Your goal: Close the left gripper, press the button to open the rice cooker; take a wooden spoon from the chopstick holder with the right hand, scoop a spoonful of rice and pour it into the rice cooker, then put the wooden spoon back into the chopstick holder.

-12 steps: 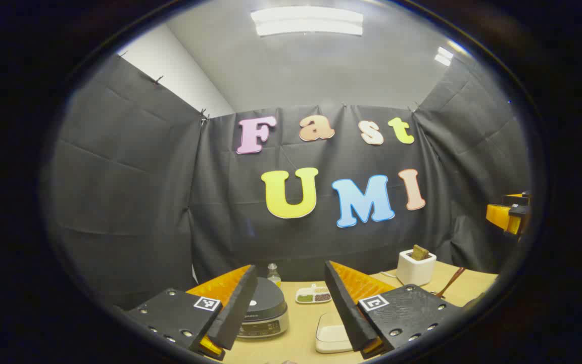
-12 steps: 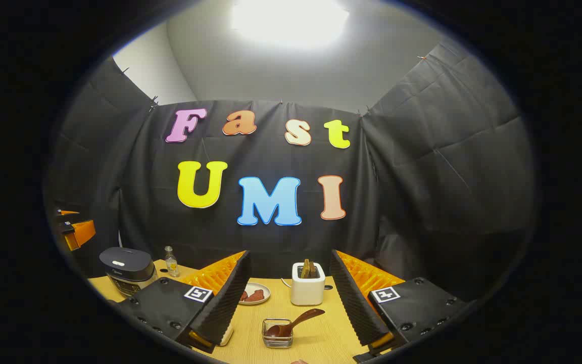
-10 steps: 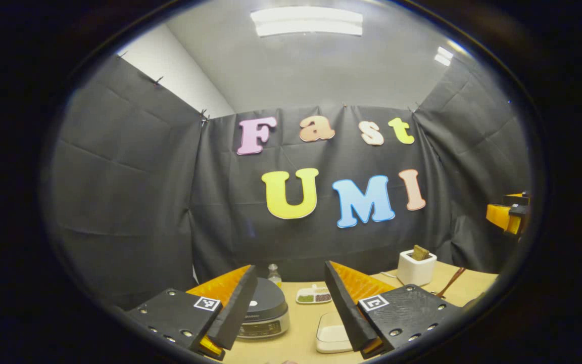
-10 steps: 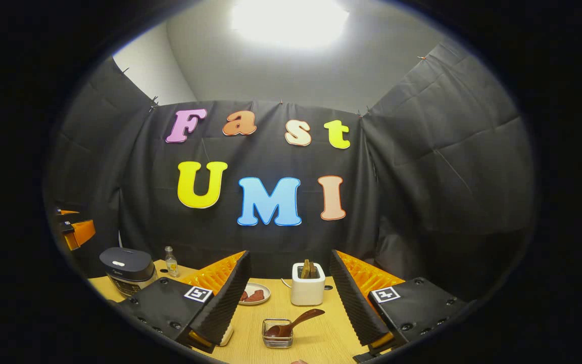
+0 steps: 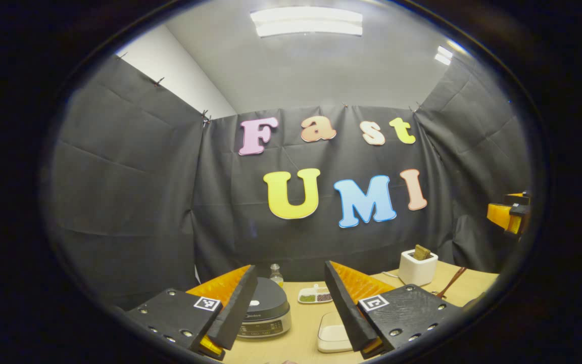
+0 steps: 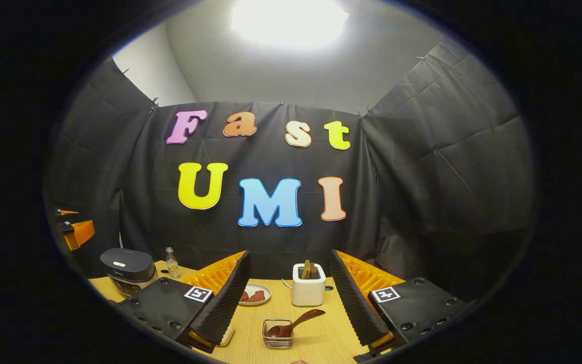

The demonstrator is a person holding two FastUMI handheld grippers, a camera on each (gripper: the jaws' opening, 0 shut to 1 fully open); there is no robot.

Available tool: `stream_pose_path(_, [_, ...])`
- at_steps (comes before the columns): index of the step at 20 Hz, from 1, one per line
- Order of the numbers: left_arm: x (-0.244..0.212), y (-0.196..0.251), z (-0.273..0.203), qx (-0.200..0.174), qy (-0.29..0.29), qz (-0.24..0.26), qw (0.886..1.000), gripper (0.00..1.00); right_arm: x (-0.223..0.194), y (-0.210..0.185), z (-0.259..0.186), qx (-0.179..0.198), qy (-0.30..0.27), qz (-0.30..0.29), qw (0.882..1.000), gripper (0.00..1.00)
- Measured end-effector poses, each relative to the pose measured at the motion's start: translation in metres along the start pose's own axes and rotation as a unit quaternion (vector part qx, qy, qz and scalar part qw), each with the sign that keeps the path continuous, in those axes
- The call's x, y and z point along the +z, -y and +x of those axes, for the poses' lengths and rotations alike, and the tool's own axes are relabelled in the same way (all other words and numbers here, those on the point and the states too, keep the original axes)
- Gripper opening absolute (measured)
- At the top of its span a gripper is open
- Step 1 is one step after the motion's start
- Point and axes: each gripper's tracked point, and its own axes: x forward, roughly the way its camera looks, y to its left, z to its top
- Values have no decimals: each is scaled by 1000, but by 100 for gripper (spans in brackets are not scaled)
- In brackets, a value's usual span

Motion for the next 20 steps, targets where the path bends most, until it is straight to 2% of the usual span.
stream_pose_path(20, [5, 3, 0, 7, -2, 1, 1000, 82, -4, 15, 4, 8, 0, -1, 1000, 98])
